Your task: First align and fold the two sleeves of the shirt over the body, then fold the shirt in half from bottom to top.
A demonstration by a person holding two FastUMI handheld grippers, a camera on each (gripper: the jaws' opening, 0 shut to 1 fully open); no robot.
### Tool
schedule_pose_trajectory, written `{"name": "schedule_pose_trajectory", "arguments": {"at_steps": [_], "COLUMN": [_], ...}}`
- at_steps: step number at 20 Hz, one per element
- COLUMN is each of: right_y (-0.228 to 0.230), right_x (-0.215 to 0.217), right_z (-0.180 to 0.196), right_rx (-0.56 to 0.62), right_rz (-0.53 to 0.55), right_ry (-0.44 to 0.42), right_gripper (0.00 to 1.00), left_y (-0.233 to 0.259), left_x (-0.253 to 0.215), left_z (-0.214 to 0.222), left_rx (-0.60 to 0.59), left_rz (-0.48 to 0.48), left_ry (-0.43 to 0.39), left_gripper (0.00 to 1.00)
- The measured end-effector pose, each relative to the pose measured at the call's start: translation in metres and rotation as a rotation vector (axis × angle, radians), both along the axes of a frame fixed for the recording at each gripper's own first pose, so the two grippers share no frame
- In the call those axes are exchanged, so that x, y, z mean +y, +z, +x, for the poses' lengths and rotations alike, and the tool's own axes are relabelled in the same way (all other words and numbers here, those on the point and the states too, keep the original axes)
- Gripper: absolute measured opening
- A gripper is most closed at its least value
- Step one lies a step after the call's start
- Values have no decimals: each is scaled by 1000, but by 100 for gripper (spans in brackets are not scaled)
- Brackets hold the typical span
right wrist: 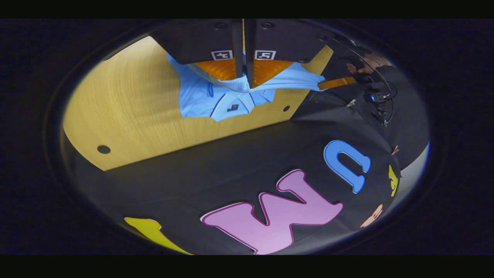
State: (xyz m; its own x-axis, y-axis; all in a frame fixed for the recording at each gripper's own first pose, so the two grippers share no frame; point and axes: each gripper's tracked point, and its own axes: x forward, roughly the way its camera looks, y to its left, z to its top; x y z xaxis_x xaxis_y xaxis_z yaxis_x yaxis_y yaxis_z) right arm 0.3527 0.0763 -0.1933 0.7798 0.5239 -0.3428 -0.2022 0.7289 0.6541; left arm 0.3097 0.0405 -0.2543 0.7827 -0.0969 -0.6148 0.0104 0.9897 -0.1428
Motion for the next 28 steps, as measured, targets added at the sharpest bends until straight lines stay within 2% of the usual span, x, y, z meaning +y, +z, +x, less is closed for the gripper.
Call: {"name": "schedule_pose_trajectory", "arguments": {"at_steps": [2, 4, 5, 6, 7, 8, 9, 10, 12, 14, 17, 20, 24, 28], "right_y": [-6, -32, -49, -69, -91, -110, -123, -134, -145, -144, -130, -99, -51, 7], "right_x": [-1, 1, 1, 2, -4, -7, -6, -4, 0, -6, -19, -44, -73, -77], "right_z": [48, 88, 101, 112, 118, 122, 125, 129, 130, 130, 120, 103, 79, 44], "right_rx": [-11, 35, 61, 82, 107, 137, 163, 183, 214, 194, 142, 48, -75, -203], "right_rz": [-52, -78, -100, -145, -195, -227, -248, -252, -230, -241, -295, -354, -431, -461], "right_ry": [-9, -36, -50, -54, -58, -62, -74, -83, -82, -81, -60, -55, -86, -119], "right_gripper": [12, 12, 0, 12, 0, 0, 12, 6, 19, 47, 98, 98, 98, 98], "left_y": [-4, -28, -43, -58, -72, -85, -96, -102, -108, -102, -86, -49, 19, 67], "left_x": [-7, -6, -2, 1, 3, 6, 14, 20, 21, 21, 29, 25, 8, -49], "left_z": [42, 76, 90, 100, 108, 116, 119, 121, 126, 123, 113, 94, 63, 24], "left_rx": [-24, -2, 17, 41, 62, 77, 99, 112, 102, 112, 98, 35, -115, -210], "left_rz": [17, 48, 83, 107, 128, 161, 230, 284, 294, 292, 319, 315, 437, 374], "left_ry": [7, 25, 36, 42, 49, 68, 93, 102, 104, 105, 103, 101, 62, 41], "left_gripper": [6, 6, 6, 6, 6, 6, 8, 14, 56, 99, 99, 99, 98, 99]}}
